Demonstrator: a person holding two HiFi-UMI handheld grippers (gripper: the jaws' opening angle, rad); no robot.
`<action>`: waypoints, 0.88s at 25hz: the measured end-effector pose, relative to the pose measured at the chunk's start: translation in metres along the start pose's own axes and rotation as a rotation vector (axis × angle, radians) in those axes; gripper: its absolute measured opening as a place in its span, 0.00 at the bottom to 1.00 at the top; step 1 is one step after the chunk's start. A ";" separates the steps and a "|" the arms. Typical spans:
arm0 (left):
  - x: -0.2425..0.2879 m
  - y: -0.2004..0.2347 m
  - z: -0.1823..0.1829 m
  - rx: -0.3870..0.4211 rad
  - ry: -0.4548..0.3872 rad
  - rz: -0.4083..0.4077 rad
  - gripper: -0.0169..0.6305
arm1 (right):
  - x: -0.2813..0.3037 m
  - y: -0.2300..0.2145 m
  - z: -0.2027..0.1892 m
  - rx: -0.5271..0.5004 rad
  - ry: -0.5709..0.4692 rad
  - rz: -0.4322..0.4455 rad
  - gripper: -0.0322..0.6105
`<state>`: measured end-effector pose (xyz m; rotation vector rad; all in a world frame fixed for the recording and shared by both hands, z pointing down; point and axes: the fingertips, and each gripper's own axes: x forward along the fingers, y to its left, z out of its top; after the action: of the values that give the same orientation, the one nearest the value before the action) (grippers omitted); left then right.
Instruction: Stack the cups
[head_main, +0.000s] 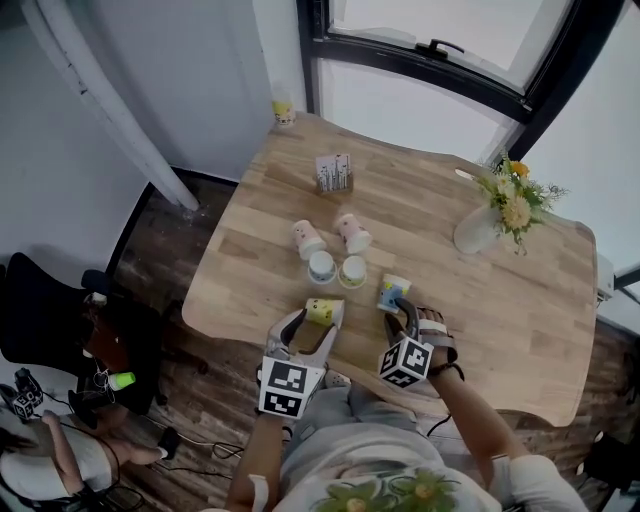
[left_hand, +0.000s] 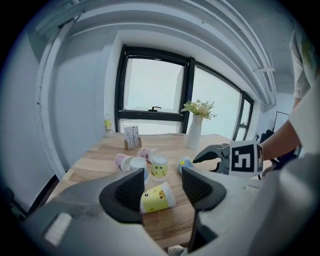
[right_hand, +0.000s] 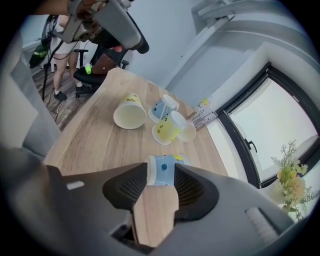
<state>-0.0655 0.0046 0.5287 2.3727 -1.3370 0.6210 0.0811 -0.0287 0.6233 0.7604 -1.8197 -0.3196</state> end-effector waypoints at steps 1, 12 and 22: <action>0.001 0.000 -0.001 0.000 0.002 0.001 0.39 | 0.002 -0.001 -0.001 0.003 0.002 -0.007 0.31; 0.007 -0.004 -0.006 0.003 0.021 -0.006 0.39 | 0.007 -0.003 -0.005 0.034 0.010 -0.032 0.10; 0.011 -0.007 -0.003 0.013 0.026 -0.002 0.39 | -0.002 -0.026 -0.004 0.217 -0.007 0.000 0.09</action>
<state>-0.0549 0.0015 0.5361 2.3677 -1.3232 0.6601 0.0945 -0.0464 0.6087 0.9092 -1.8804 -0.1255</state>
